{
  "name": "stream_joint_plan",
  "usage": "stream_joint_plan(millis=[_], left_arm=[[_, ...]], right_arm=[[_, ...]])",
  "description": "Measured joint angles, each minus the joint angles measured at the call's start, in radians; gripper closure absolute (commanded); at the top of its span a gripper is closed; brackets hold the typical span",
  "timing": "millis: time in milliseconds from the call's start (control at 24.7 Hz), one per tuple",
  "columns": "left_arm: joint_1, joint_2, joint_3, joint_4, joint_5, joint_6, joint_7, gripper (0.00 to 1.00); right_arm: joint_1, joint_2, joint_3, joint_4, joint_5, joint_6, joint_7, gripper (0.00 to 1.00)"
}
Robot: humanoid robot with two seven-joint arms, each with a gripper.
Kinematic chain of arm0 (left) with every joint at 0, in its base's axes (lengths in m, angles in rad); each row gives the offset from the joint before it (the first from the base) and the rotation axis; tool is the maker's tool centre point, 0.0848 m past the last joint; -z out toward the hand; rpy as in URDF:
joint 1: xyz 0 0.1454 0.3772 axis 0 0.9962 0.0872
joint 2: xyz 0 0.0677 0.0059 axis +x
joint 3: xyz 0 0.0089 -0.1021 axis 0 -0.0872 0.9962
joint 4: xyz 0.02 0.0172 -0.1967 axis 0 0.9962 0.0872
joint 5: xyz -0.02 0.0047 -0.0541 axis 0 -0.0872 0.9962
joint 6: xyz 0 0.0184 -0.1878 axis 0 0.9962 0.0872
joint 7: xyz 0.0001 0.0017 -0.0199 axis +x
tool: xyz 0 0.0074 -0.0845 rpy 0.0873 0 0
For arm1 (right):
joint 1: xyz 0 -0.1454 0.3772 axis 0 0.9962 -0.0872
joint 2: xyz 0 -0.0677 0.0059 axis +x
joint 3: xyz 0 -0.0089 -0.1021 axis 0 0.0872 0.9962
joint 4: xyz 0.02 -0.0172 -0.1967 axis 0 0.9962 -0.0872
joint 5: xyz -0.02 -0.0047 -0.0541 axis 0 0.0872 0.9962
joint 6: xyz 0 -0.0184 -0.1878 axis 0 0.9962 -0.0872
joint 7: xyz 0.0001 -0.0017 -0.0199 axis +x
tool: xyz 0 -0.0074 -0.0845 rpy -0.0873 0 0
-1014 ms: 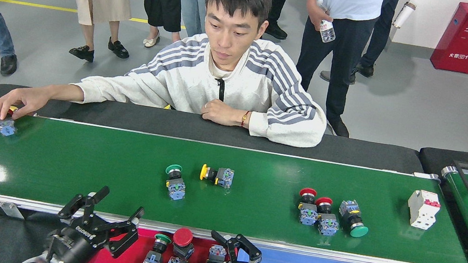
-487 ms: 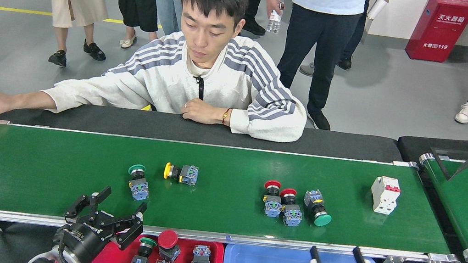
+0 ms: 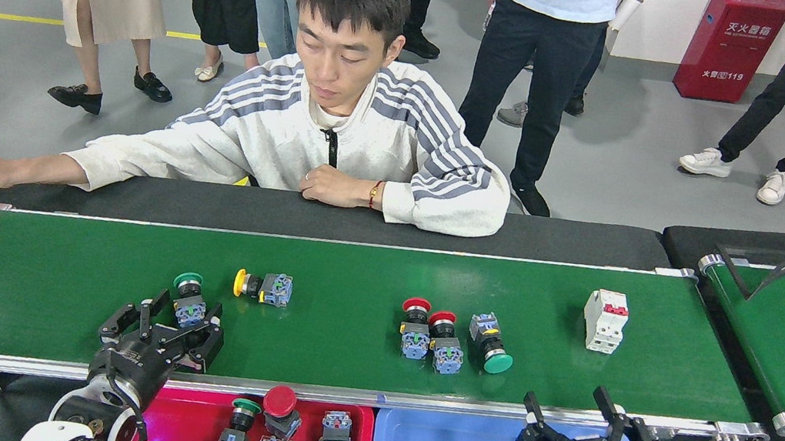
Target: Pick switch part from conveyor to tray
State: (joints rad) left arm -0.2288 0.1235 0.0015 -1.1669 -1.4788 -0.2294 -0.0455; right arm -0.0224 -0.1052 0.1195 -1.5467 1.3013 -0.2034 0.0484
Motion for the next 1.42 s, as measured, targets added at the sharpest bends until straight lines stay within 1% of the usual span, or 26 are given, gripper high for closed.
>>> stream_joint_plan(millis=[81,162,203,243,284,324,365,406,527,608,730,771,811,852,933,1014,1055,1136,1298,1379,1420], left_arm=[[0.036,0.007,0.003,-0.042,0.034,-0.064,0.002,0.98],[0.086,0.007,0.003,-0.109,0.041,-0.13,0.002,0.97],[0.117,0.009,0.002,-0.154,0.041,-0.174,0.003,0.94],[0.152,0.018,0.002,-0.206,0.041,-0.225,0.004,0.86],[0.191,0.034,0.002,-0.259,0.041,-0.284,0.005,0.74],[0.226,0.049,0.002,-0.301,0.042,-0.339,0.005,0.51],[0.258,0.061,0.005,-0.337,0.042,-0.396,0.003,0.19],[0.279,0.063,0.007,-0.362,0.042,-0.435,0.001,0.0],[0.317,0.062,0.009,-0.407,0.042,-0.49,-0.001,0.0],[0.324,0.062,0.01,-0.415,0.042,-0.502,-0.001,0.0],[0.325,0.062,0.036,-0.415,0.042,-0.504,-0.001,0.0],[0.326,0.061,0.058,-0.414,0.042,-0.488,-0.001,0.0],[0.326,0.056,0.089,-0.413,0.042,-0.458,-0.002,0.0],[0.326,0.05,0.118,-0.411,0.042,-0.423,-0.003,0.0],[0.326,0.034,0.172,-0.402,0.042,-0.307,-0.005,0.0],[0.324,0.032,0.202,-0.384,0.041,-0.185,-0.003,0.0],[0.323,0.033,0.208,-0.376,0.041,-0.153,-0.003,0.0],[0.321,0.034,0.218,-0.364,0.041,-0.112,-0.001,0.0],[0.319,0.046,0.224,-0.361,0.041,-0.084,0.0,0.0],[0.306,0.05,0.219,-0.354,0.041,-0.083,0.001,0.0],[0.287,0.054,0.215,-0.341,0.041,-0.083,0.001,0.0]], right_arm=[[-0.05,0.0,0.027,0.042,0.0,-0.024,0.033,0.0],[-0.084,0.0,0.04,0.067,-0.001,-0.05,0.064,0.0],[-0.096,0.0,0.043,0.079,-0.002,-0.068,0.091,0.0],[-0.103,0.0,0.045,0.087,-0.002,-0.081,0.107,0.0],[-0.108,0.0,0.047,0.092,-0.002,-0.097,0.12,0.0],[-0.111,0.0,0.051,0.095,-0.002,-0.106,0.129,0.0],[-0.112,0.0,0.063,0.097,-0.002,-0.12,0.138,0.0],[-0.114,0.0,0.082,0.097,-0.003,-0.128,0.149,0.0],[-0.135,0.024,0.121,0.108,-0.003,-0.137,0.178,0.0],[-0.169,0.058,0.139,0.146,0.001,-0.139,0.194,0.0],[-0.258,0.105,0.172,0.262,0.004,-0.12,0.211,0.0],[-0.292,0.122,0.184,0.306,0.005,-0.103,0.212,0.03],[-0.33,0.138,0.202,0.353,0.006,-0.085,0.213,0.07],[-0.363,0.151,0.224,0.39,0.006,-0.062,0.213,0.21],[-0.425,0.159,0.283,0.453,0.008,-0.027,0.213,0.59],[-0.47,0.159,0.338,0.499,0.008,-0.007,0.213,0.83],[-0.477,0.159,0.347,0.508,0.007,-0.004,0.215,0.93],[-0.478,0.159,0.356,0.512,0.002,-0.004,0.211,0.97],[-0.477,0.16,0.361,0.513,0.001,-0.003,0.21,0.98],[-0.474,0.16,0.363,0.491,0.001,-0.001,0.21,0.98],[-0.462,0.162,0.366,0.459,0.001,0.0,0.21,0.98]])
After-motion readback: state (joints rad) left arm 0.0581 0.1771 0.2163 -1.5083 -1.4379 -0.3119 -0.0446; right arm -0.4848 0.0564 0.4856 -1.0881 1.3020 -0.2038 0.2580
